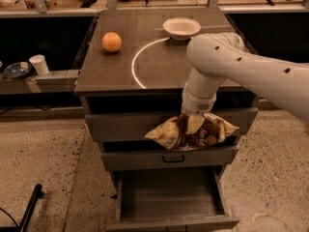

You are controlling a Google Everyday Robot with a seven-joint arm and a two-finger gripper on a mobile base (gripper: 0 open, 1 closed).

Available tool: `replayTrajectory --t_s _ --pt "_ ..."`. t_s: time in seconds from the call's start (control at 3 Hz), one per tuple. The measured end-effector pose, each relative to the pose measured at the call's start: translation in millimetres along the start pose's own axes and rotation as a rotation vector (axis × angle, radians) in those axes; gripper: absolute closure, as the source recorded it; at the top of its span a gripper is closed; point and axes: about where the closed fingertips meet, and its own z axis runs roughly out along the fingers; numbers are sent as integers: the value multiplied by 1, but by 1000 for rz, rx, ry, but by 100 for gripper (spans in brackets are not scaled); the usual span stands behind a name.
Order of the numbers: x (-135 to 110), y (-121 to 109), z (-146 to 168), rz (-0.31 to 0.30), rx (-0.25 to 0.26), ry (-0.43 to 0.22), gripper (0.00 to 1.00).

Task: Place brown chip bag into bottom drawer

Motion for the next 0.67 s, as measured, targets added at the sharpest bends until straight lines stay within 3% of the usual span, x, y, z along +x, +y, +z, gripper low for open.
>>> replayTrajectory --t_s 0.33,0.67 --pt "0 0 0 0 0 0 100" --pt "5 37 48 39 24 -5 100"
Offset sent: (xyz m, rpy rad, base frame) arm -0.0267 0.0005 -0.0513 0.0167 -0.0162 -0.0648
